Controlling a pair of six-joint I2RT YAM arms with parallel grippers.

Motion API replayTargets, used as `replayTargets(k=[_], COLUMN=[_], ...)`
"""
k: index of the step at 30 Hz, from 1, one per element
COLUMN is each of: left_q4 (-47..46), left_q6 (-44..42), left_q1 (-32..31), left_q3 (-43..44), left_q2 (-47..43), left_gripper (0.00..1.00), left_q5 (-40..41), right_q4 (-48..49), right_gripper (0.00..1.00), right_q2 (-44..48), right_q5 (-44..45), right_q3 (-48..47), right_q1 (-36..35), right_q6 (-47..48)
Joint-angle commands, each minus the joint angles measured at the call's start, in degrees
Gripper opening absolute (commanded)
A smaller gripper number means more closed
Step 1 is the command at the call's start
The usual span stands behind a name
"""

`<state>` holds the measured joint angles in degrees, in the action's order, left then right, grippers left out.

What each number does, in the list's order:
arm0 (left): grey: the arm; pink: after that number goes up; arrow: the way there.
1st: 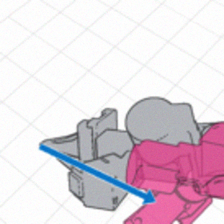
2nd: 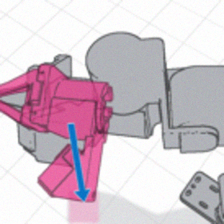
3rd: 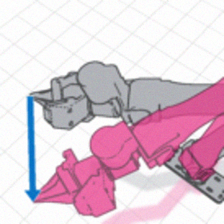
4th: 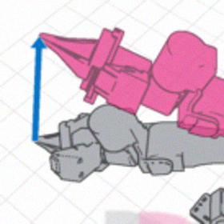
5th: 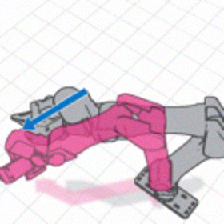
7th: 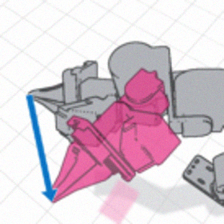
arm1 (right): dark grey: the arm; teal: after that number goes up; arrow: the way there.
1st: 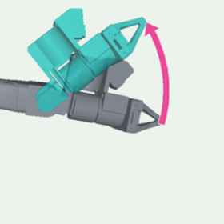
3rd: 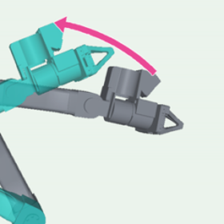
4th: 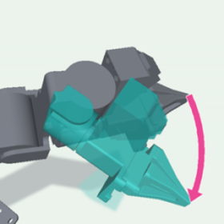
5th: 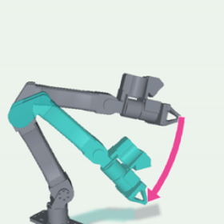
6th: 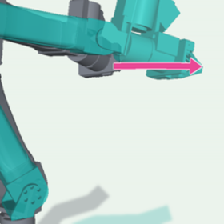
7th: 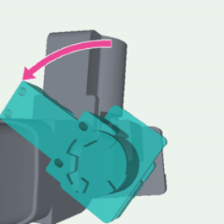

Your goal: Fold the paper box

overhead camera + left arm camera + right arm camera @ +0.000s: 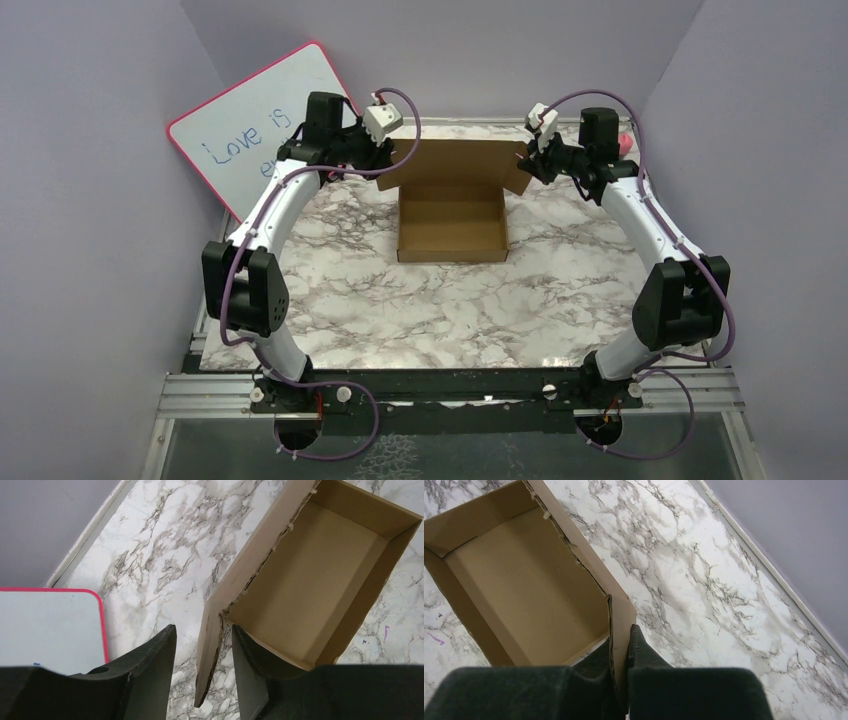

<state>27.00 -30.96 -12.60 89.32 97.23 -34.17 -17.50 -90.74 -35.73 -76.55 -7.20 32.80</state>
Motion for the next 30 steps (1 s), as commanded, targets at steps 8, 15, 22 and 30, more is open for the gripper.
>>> replayTargets(k=[8,15,22,30], left_q4=[4.1,4.4,3.3,2.3], left_q6=[-0.6,4.5,16.5,30.5], left_q1=[-1.1,-2.4,-3.8,-7.2], left_q3=[4.5,5.5,6.7,7.4], left_q2=[3.8,3.6,4.2,4.8], left_gripper=[0.27,0.0,0.0,0.0], left_q5=[-0.9,3.3,9.3,18.5], right_q4=[-1.6,0.7,8.8,10.6], right_gripper=[0.01,0.01,0.01,0.01], right_q2=[-0.1,-1.1,1.2,2.4], right_q5=[-2.6,-2.1,7.1,17.9], right_q3=[-1.1,-1.4,2.2,3.3], right_q1=[-0.4,-0.7,-3.0,-6.8], right_q6=[-0.8,-5.7,-15.3,-26.2])
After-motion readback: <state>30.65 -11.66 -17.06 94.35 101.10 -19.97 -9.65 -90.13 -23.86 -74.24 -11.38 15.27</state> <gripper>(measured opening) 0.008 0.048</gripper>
